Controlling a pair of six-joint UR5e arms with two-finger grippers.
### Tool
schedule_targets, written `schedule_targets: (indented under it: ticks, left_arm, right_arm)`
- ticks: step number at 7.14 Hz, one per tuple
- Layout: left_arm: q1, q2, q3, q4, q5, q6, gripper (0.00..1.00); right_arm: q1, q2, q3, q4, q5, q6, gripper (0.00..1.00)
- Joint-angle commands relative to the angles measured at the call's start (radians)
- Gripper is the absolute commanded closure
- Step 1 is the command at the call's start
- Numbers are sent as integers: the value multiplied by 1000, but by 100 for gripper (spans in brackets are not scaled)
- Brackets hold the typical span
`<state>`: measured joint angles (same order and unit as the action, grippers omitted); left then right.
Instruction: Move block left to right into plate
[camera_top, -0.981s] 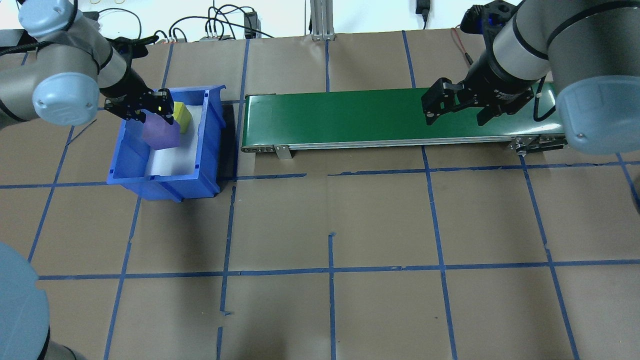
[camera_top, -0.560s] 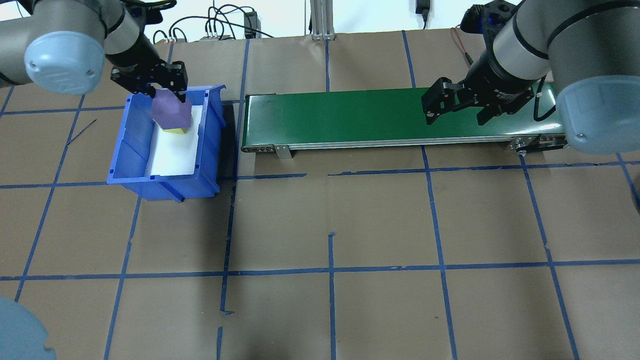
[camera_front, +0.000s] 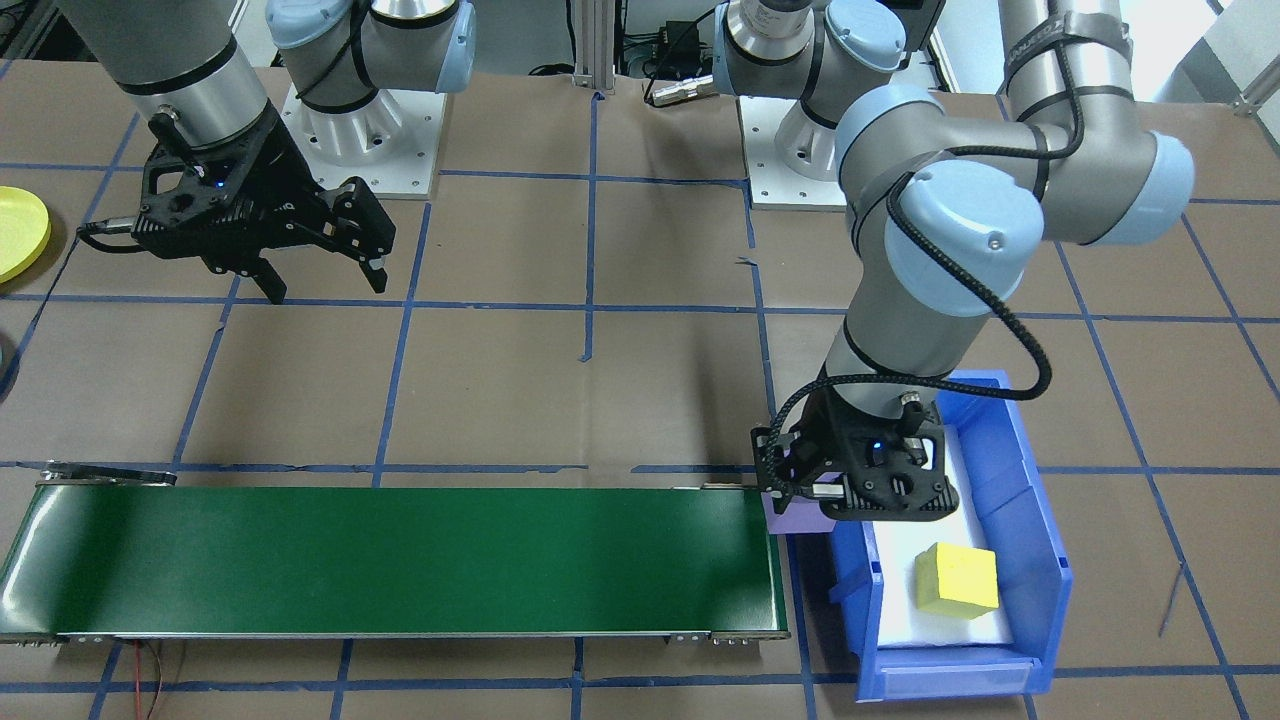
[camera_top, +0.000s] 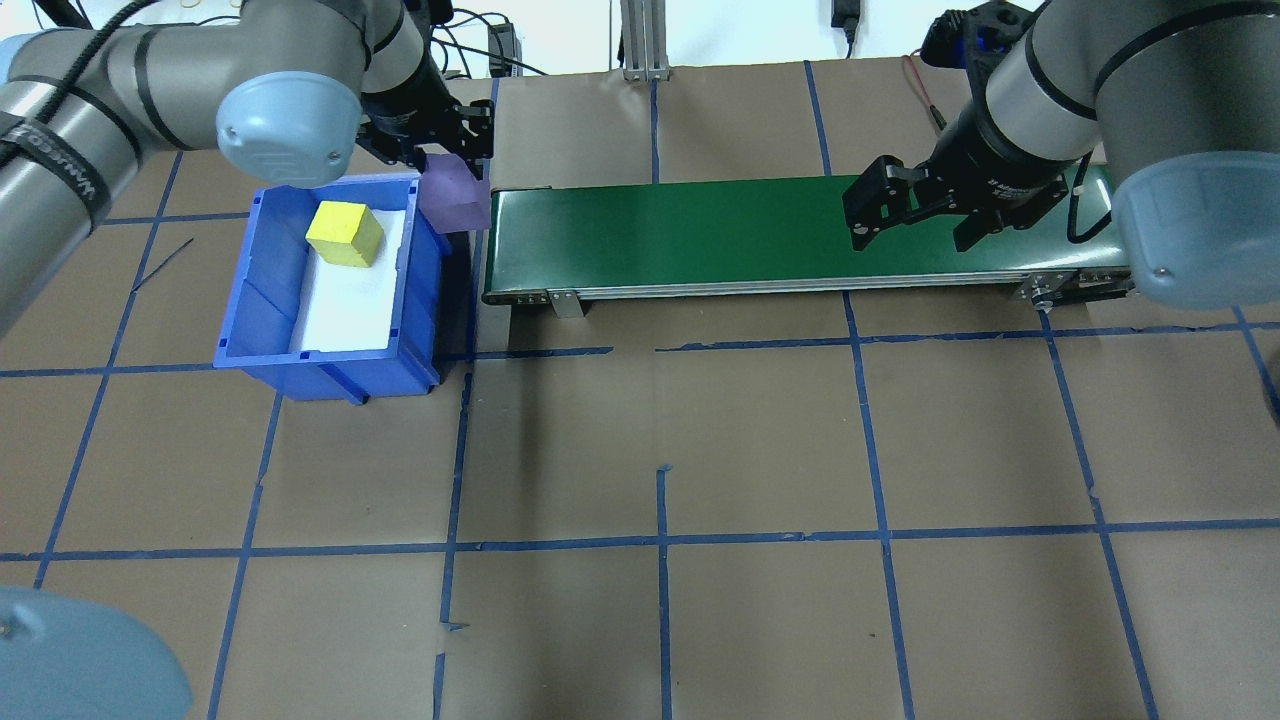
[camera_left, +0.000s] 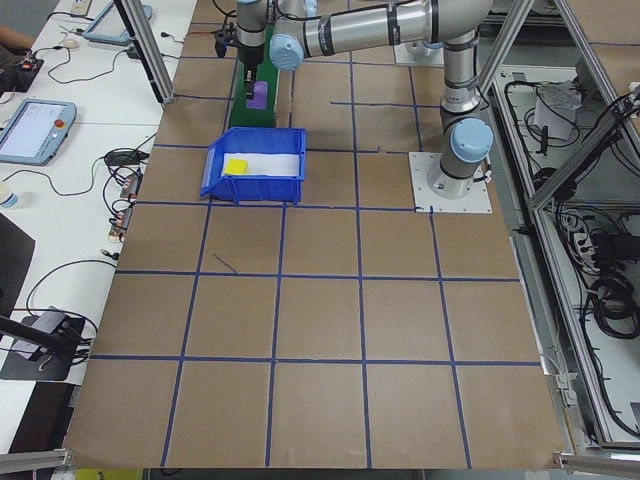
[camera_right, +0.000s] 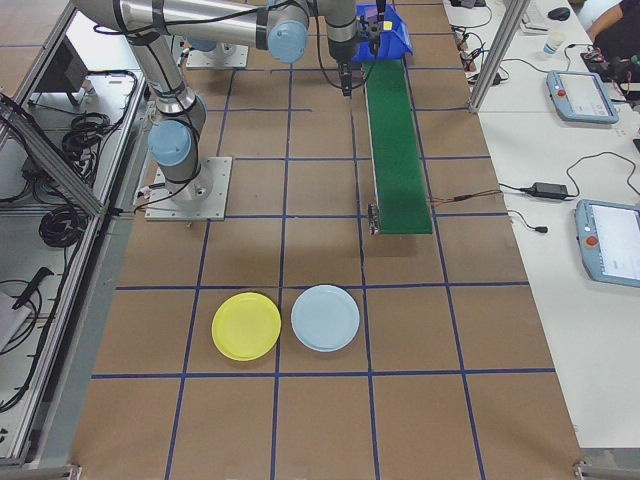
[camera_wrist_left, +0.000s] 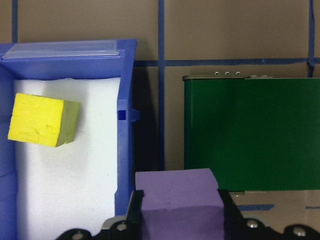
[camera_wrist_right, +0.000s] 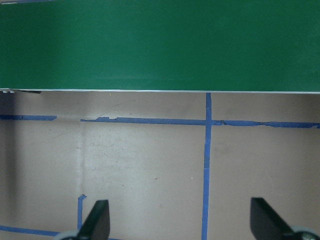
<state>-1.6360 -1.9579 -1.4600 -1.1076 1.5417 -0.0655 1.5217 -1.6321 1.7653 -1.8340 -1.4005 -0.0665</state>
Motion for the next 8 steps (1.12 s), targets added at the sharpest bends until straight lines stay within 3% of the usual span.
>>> schedule_targets:
  ticks: [1,4,5,6,7,8]
  left_arm:
    - [-30,-90,3,109,-32,-23,72]
    - [-38,-142,-14,161,-46,-23,71]
    - [-38,-142,-16,161,-69,-25,63]
    - [-44,-142,-22,158,-71,-66,26]
    - [-53,-133,-34,163,-78,-77,0]
    - [-53,-113,-40,152,-81,-65,0]
  right_arm:
    - [0,0,0,-1,0,1,0]
    - [0,0,0,-1,0,-1,0]
    - [0,0,0,-1,0,-1,0]
    - [0,0,0,-1,0,1,0]
    - [0,0,0,1,0,1,0]
    - [0,0,0,-1,0,-1,0]
